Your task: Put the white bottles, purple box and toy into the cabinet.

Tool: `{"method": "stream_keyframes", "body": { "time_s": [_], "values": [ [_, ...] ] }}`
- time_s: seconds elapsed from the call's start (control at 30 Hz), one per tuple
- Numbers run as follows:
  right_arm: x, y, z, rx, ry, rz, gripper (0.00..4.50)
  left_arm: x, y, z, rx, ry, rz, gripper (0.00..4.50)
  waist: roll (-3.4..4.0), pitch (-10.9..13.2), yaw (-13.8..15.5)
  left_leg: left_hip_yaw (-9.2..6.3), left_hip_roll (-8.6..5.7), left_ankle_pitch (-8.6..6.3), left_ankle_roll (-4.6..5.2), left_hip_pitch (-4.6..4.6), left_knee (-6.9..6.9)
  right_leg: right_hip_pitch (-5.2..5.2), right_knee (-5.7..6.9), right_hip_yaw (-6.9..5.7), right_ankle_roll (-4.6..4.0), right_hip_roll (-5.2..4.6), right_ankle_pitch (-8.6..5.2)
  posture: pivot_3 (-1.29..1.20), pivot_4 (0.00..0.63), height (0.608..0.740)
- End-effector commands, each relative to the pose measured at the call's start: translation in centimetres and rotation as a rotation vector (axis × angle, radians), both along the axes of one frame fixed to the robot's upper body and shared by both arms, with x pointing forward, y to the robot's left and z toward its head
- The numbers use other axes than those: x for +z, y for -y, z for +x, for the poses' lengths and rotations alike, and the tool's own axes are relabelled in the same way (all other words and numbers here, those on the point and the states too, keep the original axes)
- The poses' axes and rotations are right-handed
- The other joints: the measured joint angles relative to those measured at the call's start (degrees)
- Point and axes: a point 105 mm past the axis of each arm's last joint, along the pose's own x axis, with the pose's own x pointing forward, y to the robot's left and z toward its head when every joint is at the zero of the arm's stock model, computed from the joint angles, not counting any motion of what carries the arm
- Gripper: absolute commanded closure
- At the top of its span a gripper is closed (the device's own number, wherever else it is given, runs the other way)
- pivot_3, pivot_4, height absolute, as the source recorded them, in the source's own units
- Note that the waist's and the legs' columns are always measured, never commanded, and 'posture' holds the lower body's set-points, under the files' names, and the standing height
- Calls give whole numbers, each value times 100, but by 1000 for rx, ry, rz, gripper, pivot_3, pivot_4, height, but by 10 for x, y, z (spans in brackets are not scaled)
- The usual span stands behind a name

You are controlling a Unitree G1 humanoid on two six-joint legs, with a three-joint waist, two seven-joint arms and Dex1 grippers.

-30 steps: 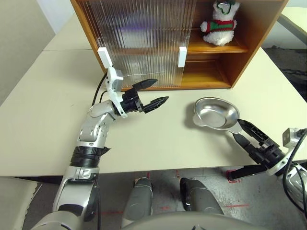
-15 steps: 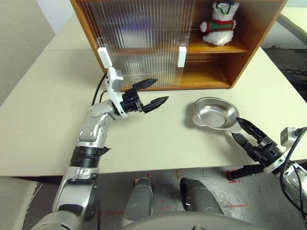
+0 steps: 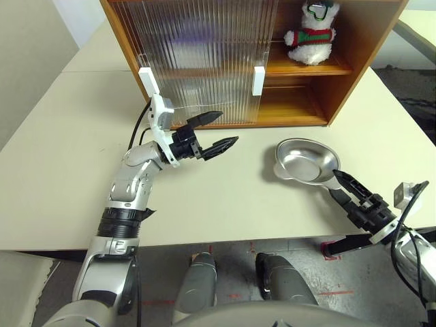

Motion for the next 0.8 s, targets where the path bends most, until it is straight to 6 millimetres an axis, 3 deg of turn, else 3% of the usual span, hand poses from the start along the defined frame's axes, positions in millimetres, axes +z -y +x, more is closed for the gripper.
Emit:
{"method": "stream_keyframes", "body": {
  "time_s": [0.03,0.17,0.47,0.8],
  "values": [
    [-4,3,-1,-13,-12,-3,2877,2,0,-1,-2,8,6,0,0,0,2,0,0,0,0,0,0,0,0,0,0,0,0,64,129,740],
    [-7,4,-1,-15,-15,-6,4402,2,1,0,-5,9,7,0,-8,-4,-4,2,0,0,1,4,0,2,2,0,-2,0,1,62,127,740],
    [-5,10,0,-31,-2,-9,4459,2,1,1,-10,10,9,0,-6,-4,-8,0,2,-9,-15,50,-1,47,2,1,-2,-2,1,51,118,740],
    [16,3,12,-20,88,74,4459,1,3,2,-19,10,12,0,-5,-5,-8,0,1,-4,-4,47,-4,45,-7,0,-1,0,0,47,110,740]
  ]
}}
